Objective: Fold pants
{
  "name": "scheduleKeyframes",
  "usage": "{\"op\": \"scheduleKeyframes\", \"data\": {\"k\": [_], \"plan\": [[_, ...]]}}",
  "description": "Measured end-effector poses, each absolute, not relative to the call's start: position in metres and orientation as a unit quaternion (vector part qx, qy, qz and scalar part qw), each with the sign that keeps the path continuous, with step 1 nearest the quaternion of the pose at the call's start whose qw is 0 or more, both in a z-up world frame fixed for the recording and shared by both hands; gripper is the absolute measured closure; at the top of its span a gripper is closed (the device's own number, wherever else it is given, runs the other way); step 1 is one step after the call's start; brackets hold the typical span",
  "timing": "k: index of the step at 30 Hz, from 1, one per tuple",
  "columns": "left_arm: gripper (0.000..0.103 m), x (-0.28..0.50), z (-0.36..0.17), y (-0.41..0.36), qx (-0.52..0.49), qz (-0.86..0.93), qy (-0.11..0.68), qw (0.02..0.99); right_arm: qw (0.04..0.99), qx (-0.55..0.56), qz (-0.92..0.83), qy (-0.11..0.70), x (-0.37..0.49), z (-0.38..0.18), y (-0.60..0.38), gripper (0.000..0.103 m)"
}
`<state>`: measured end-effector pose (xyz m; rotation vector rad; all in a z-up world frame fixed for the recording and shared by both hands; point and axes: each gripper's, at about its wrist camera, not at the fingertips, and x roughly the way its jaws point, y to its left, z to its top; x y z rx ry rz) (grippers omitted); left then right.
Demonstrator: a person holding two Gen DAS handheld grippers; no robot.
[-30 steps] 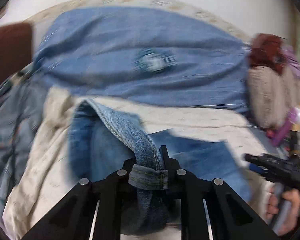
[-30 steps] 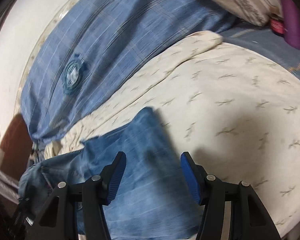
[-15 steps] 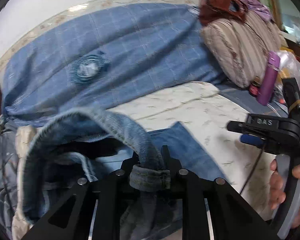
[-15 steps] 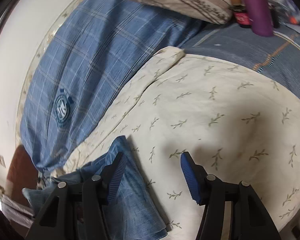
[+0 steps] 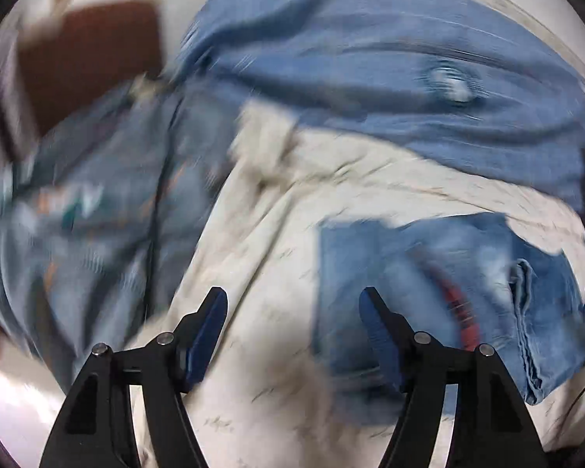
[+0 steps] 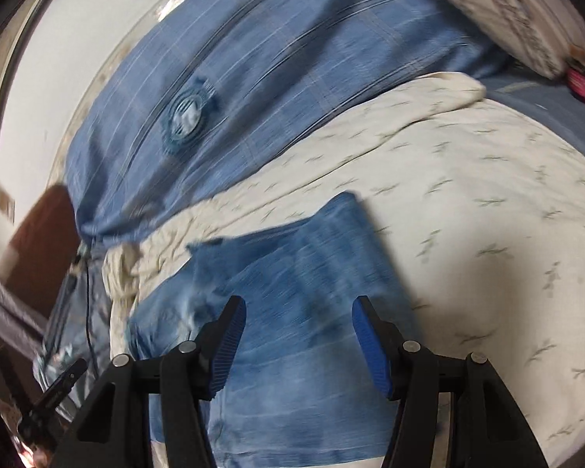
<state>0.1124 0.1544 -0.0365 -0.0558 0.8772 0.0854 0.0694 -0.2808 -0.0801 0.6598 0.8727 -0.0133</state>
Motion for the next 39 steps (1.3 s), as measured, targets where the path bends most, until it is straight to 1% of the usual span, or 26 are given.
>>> {"op": "scheduleKeyframes", "data": {"k": [3,6,8,9,11,14,18,20,21,22,25,29,31,33,35,36,37,38,39], "plan": [[0.032,0.106,-0.063,0.181,-0.115,0.017,0.462,0.879,0.856,0.296,0.001,0.424,0.075,-0.083,-0.263,0.043],[0.031,0.103,-0.079,0.185,-0.168,-0.006,0.472,0.866,0.856,0.285,0.006,0.431,0.081,-0.086,-0.250,0.043],[0.021,0.108,-0.089,0.179,-0.194,-0.027,0.480,0.855,0.855,0.279,0.007,0.437,0.084,-0.088,-0.246,0.043],[0.013,0.112,-0.093,0.174,-0.199,-0.038,0.484,0.851,0.854,0.277,0.008,0.441,0.085,-0.090,-0.244,0.043],[0.012,0.119,-0.105,0.162,-0.197,-0.056,0.502,0.840,0.853,0.274,0.008,0.445,0.088,-0.091,-0.241,0.043],[0.012,0.126,-0.114,0.145,-0.186,-0.083,0.506,0.838,0.852,0.272,0.004,0.448,0.089,-0.093,-0.242,0.043],[0.014,0.135,-0.110,0.127,-0.152,-0.097,0.492,0.851,0.846,0.280,0.000,0.454,0.094,-0.097,-0.244,0.043],[0.024,0.141,-0.108,0.120,-0.125,-0.094,0.491,0.857,0.843,0.285,0.001,0.456,0.096,-0.099,-0.243,0.043],[0.035,0.145,-0.109,0.117,-0.116,-0.096,0.493,0.857,0.843,0.285,0.001,0.456,0.097,-0.099,-0.243,0.043],[0.040,0.149,-0.110,0.117,-0.117,-0.102,0.493,0.856,0.844,0.283,0.000,0.456,0.098,-0.099,-0.241,0.043],[0.048,0.158,-0.111,0.120,-0.131,-0.115,0.490,0.854,0.846,0.277,0.002,0.455,0.099,-0.098,-0.238,0.043],[0.049,0.160,-0.115,0.124,-0.138,-0.126,0.479,0.858,0.847,0.271,0.002,0.457,0.101,-0.098,-0.235,0.043],[0.037,0.162,-0.120,0.130,-0.161,-0.129,0.480,0.853,0.847,0.272,0.002,0.456,0.101,-0.098,-0.235,0.043],[0.032,0.168,-0.123,0.133,-0.187,-0.132,0.480,0.847,0.847,0.272,0.002,0.456,0.101,-0.098,-0.235,0.043],[0.033,0.172,-0.122,0.132,-0.192,-0.124,0.485,0.844,0.848,0.272,0.000,0.456,0.100,-0.098,-0.237,0.043],[0.039,0.172,-0.121,0.129,-0.184,-0.117,0.486,0.846,0.848,0.273,-0.001,0.454,0.099,-0.097,-0.238,0.043],[0.057,0.171,-0.119,0.126,-0.171,-0.109,0.484,0.851,0.848,0.275,-0.002,0.454,0.099,-0.097,-0.239,0.043],[0.062,0.170,-0.117,0.122,-0.164,-0.112,0.483,0.853,0.848,0.277,-0.003,0.452,0.098,-0.097,-0.242,0.043],[0.073,0.170,-0.116,0.121,-0.163,-0.112,0.480,0.855,0.848,0.280,-0.004,0.450,0.098,-0.096,-0.244,0.043]]}}
